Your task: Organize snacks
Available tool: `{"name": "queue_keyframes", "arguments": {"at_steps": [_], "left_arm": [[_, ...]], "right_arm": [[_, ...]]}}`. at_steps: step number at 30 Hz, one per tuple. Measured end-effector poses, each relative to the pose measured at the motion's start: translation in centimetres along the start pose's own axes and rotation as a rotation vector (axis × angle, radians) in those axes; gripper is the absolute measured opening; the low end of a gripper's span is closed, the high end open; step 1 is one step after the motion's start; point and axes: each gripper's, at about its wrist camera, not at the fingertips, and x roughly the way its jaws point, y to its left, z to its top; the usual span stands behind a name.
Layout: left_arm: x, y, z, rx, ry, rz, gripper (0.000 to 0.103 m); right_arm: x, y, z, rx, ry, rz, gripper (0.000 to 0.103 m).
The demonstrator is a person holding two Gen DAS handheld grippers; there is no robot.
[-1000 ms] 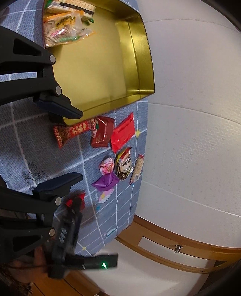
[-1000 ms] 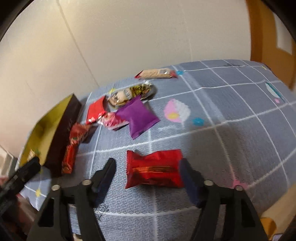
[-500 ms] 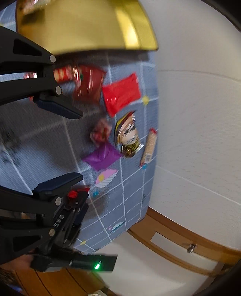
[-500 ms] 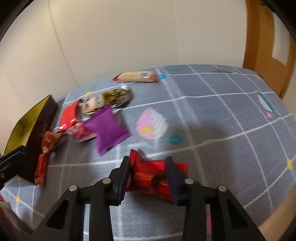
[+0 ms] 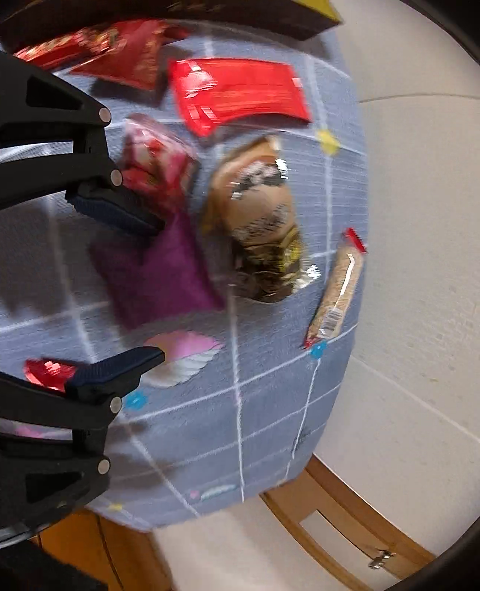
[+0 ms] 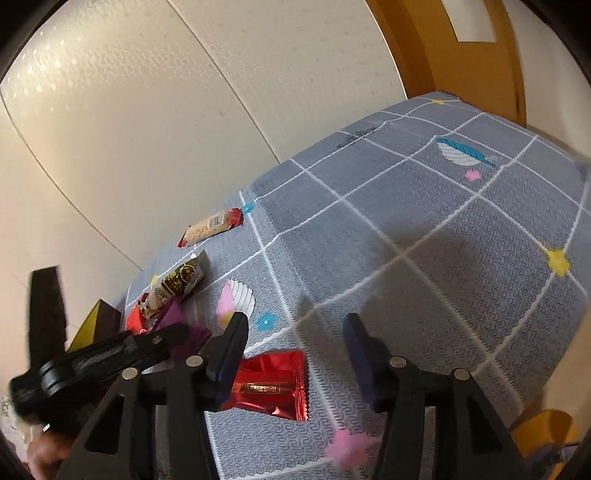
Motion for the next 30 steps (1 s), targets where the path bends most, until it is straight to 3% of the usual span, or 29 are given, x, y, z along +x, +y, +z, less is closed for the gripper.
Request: {"name": "queue_keyframes", "arguments": {"at_steps": [4, 6, 9, 13, 16, 21, 30], "left_arm": [[0.0, -0.2, -0.3, 0.075, -0.034, 0.022, 0.057], [-0.3, -0.1, -1.1, 0.15, -0.047, 0.037, 0.044], [-1.2, 0.7, -2.3, 0.228, -0.053, -0.013, 0.044], [-2.5, 2.4, -3.9, 0.22, -0.037, -0.065, 0.043], [-3.6, 3.7, -4.9, 0.219, -0.037, -0.077, 0.043], [-4.4, 4.6, -5.8, 0.204, -0.035, -0.108, 0.044], [-3.6, 3.4, -5.1, 0.182, -0.04, -0.062, 0.047]], "right_arm": [[0.8, 0.5, -0.1, -0.021, 0.033, 0.055, 0.066], [1.1, 0.9, -0.2, -0.043, 0.053, 0.073, 0.067], [1.7, 2.0, -0.5, -0.113, 0.067, 0.062, 0.068], [3.2, 3.9, -0.2, -0.24, 0.126, 0.123, 0.072], [4.6, 4.8, 0.2, -0.338, 0.172, 0.12, 0.075], [5.1, 4.3, -0.9, -0.36, 0.276, 0.155, 0.075], [4.6, 5.7, -3.5, -0.555, 0.286, 0.093, 0.075]]}}
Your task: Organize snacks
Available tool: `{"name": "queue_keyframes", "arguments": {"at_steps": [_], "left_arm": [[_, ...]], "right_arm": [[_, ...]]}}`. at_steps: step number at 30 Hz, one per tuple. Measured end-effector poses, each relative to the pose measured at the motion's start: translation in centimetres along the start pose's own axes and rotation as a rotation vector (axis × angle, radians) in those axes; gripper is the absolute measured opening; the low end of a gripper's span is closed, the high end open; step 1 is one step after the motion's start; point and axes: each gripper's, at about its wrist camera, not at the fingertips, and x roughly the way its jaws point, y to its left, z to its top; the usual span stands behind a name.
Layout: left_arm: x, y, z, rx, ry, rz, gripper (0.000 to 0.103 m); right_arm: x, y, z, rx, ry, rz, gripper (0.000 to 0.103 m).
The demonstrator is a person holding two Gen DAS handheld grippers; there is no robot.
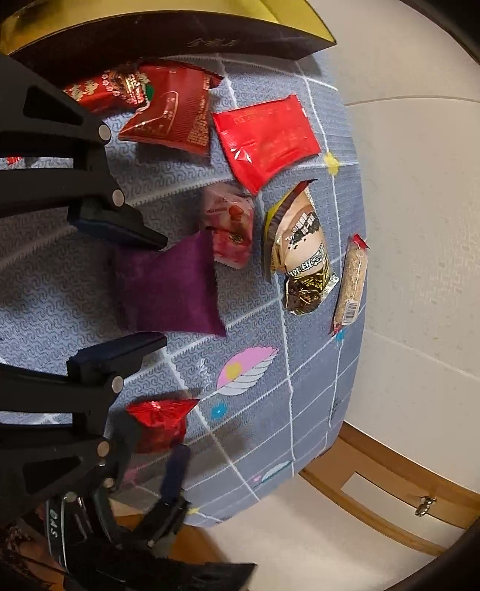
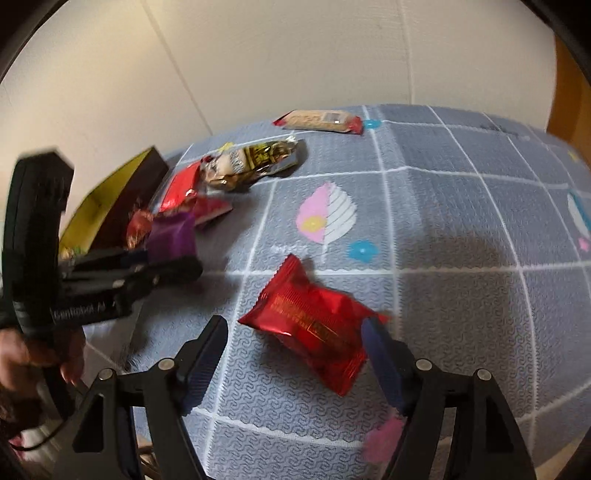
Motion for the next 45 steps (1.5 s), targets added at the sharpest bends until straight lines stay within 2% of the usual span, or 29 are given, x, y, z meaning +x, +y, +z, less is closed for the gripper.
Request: {"name": "queue_keyframes", "arguments": {"at_steps": [3, 6, 11, 15, 18, 20, 23, 24, 25, 26, 28, 31, 38, 41, 42, 43, 45], "left_arm": [[0.4, -0.4, 0.1, 0.033, -0.002, 0.036, 0.047], [0.5, -0.5, 0.2, 0.046, -0.003, 0.048, 0.047], [0.6, -0.6, 0.1, 0.081, -0.005, 0.061, 0.047], [0.5, -0.5, 0.2, 0.065, 0.0, 0.056, 0.048], [0.6, -0.6, 0.3, 0.076, 0.004, 0.062, 0.048], [0.6, -0.9, 0.2, 0.102, -0.001, 0.077, 0.046], [0.5, -1.1, -0.2, 0.143, -0.022, 0.083, 0.043], [0.4, -0.9, -0.3, 0.139, -0.031, 0.075, 0.042], [0.3, -0.8, -0.4, 0.132, -0.036, 0.069, 0.042], [0.2, -0.7, -0.5, 0.125, -0.042, 0.064, 0.041], [-0.1, -0.5, -0.8, 0.117, -0.055, 0.06, 0.041], [-0.8, -0.3, -1.3, 0.116, -0.079, 0.042, 0.041], [-2.8, 0.3, -2.0, 0.086, -0.122, -0.028, 0.041], [-3.9, 0.6, -2.3, 0.075, -0.143, -0.06, 0.041], [-4.3, 0.6, -2.4, 0.074, -0.149, -0.067, 0.041], [-4.8, 0.7, -2.6, 0.076, -0.157, -0.066, 0.041], [-5.8, 1.1, -2.7, 0.07, -0.175, -0.073, 0.041]], "right_arm": [[0.4, -0.1, 0.7, -0.021, -0.024, -0.048, 0.075], [0.7, -0.3, 0.7, 0.001, -0.007, -0.032, 0.074], [0.2, 0.8, -0.2, -0.051, 0.011, 0.021, 0.074], [0.4, 1.6, -0.5, -0.088, 0.038, 0.029, 0.083], [0.8, 3.0, -1.0, -0.188, 0.05, -0.014, 0.087], [0.8, 3.3, -1.3, -0.224, 0.047, -0.05, 0.084], [0.4, 2.3, -0.8, -0.178, 0.02, -0.061, 0.064], [0.3, 1.8, -0.5, -0.147, 0.012, -0.058, 0.051], [0.2, 1.0, -0.2, -0.096, 0.002, -0.039, 0.043], [0.1, 0.5, 0.0, -0.06, -0.006, -0.026, 0.04], [0.2, -0.2, 0.4, -0.014, -0.008, -0.05, 0.009], [0.4, -0.5, 0.8, 0.018, -0.012, -0.048, 0.006], [0.8, -0.7, 1.3, 0.058, -0.025, -0.046, 0.008], [0.8, -1.1, 1.6, 0.098, -0.049, -0.018, 0.026], [0.8, -1.3, 1.7, 0.118, -0.059, -0.01, 0.041], [0.8, -1.4, 1.9, 0.131, -0.067, -0.007, 0.049], [0.9, -1.6, 2.2, 0.155, -0.077, 0.001, 0.051]]}}
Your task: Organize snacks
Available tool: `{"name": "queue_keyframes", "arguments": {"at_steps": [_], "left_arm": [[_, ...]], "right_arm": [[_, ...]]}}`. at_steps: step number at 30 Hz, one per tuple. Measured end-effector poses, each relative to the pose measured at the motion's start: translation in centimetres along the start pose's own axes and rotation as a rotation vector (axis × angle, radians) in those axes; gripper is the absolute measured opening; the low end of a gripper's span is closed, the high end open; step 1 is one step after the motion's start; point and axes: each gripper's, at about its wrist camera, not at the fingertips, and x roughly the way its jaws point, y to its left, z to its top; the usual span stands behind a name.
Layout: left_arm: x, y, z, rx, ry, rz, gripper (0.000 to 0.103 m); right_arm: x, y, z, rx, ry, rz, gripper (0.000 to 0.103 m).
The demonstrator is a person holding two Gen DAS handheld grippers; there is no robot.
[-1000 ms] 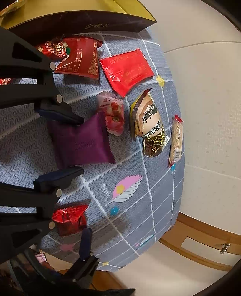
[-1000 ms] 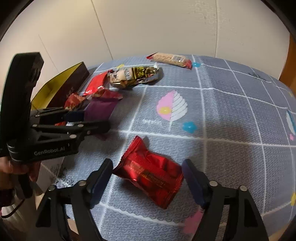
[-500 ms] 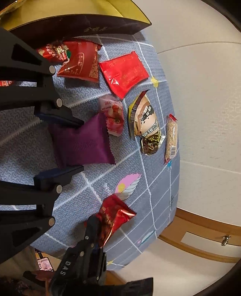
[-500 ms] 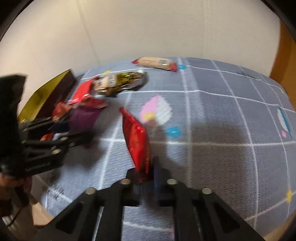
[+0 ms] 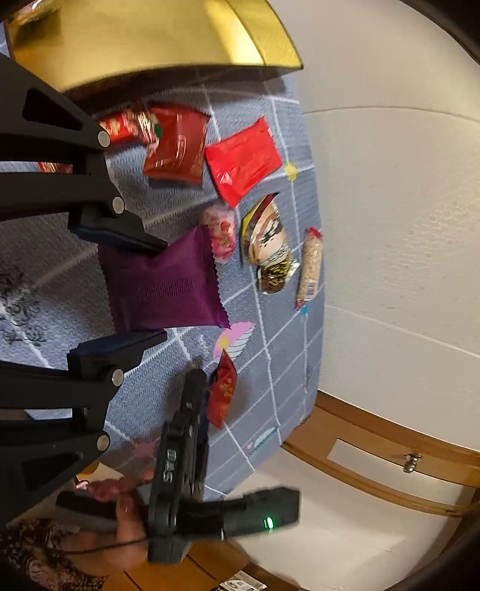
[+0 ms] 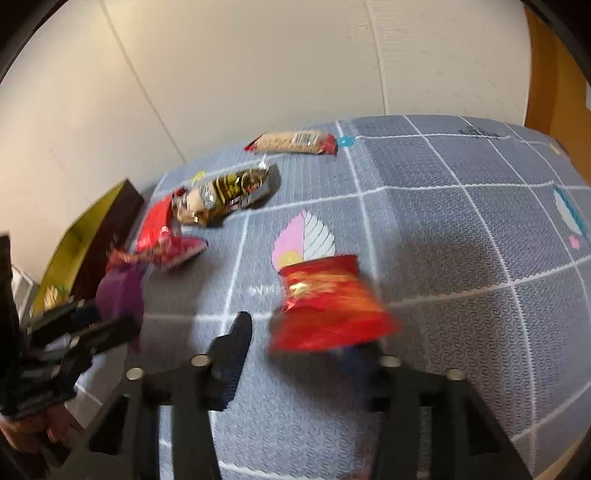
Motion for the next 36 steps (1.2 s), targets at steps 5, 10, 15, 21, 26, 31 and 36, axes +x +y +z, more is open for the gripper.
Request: {"name": "queue_keyframes", "arguments": {"at_steps": [5, 10, 15, 21, 26, 31, 36], "left_arm": [[-2.3, 1.6, 0.2, -0.044, -0.037, -0.007, 0.041], [-5.0, 3.9, 0.3, -0.084, -0.087, 0.023, 0.041], [-7.4, 7.5, 0.1, -0.132, -0.123, 0.081, 0.041], [-8.1, 11.4, -1.3, -0.183, -0.096, 0.131, 0.041], [-8.4, 13.8, -2.6, -0.207, -0.057, 0.161, 0.041], [-8.6, 16.0, -3.7, -0.235, -0.036, 0.177, 0.041], [-8.6, 16.8, -4.4, -0.225, -0.038, 0.195, 0.041]], "right_arm": [[0.7, 0.3, 0.6, 0.015, 0.005, -0.01, 0.045], [0.3, -0.1, 0.5, 0.063, 0.002, -0.007, 0.054], [-1.7, -1.7, -0.9, 0.129, -0.021, -0.113, 0.057], [-3.1, -2.8, 0.3, 0.173, -0.142, -0.17, 0.078], [0.2, -0.5, 1.4, 0.066, -0.048, -0.171, 0.078], [2.0, 2.2, 1.0, -0.092, 0.005, -0.247, 0.064], [2.3, 3.5, 0.8, -0.145, 0.004, -0.254, 0.043]]}}
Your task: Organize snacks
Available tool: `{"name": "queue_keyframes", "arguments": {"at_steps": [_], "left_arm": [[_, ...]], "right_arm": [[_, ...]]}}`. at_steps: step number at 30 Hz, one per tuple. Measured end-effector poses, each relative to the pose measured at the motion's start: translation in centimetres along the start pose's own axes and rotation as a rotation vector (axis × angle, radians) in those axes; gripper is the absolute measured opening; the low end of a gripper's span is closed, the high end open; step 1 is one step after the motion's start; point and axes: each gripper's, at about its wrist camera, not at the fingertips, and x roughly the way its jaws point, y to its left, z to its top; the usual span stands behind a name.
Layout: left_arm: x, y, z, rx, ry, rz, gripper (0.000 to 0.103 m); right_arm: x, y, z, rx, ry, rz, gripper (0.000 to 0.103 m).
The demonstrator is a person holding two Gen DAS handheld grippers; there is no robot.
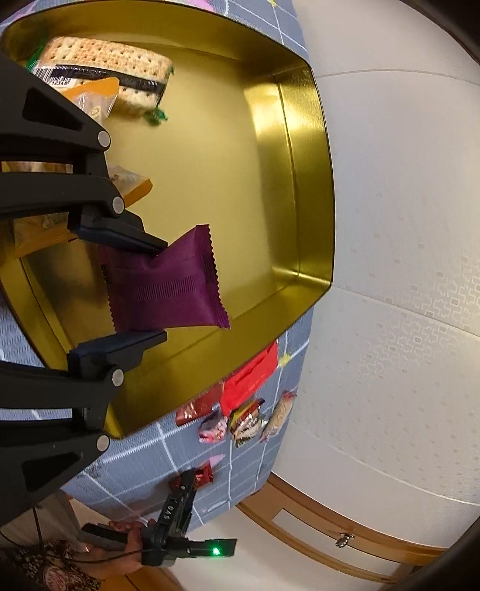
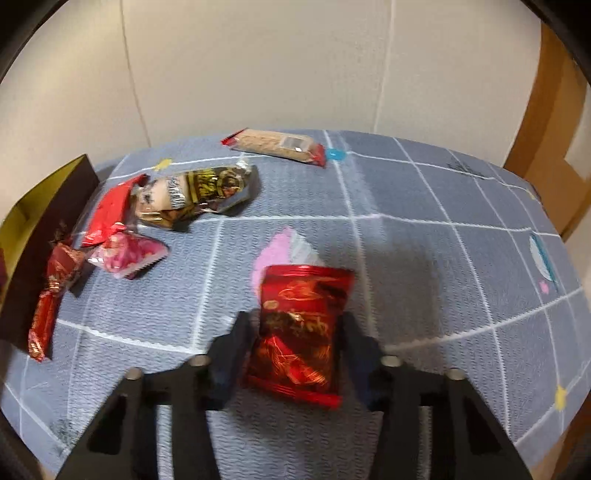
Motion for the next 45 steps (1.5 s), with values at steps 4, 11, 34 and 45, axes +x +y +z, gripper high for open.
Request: {"name": "queue_keyframes", "arguments": {"at_steps": [4, 11, 34, 45], "left_arm": [[0.5, 0.6, -0.5, 0.002, 0.006, 0.022, 0.041], [0.9, 1.2, -0.6, -0.011, -0.005, 0.079, 0.041], [-1.3, 4.0, -1.9, -0.167, -0.046, 0.098, 0.043], [-7.6, 7.6, -3.4, -0.266, -0.211, -0.006, 0.045]], "right_arm": [[0.0, 0.2, 0.0, 0.021, -0.003, -0.002, 0.042], [-1.8, -0.3, 0.4, 0.118, -0.063, 0.04, 0.042], [-4.6, 20.1, 2.8, -0.06, -0.183, 0.58, 0.041], [-2.9, 27.1, 1.7, -0.213, -0.15, 0.606, 0.041]]}}
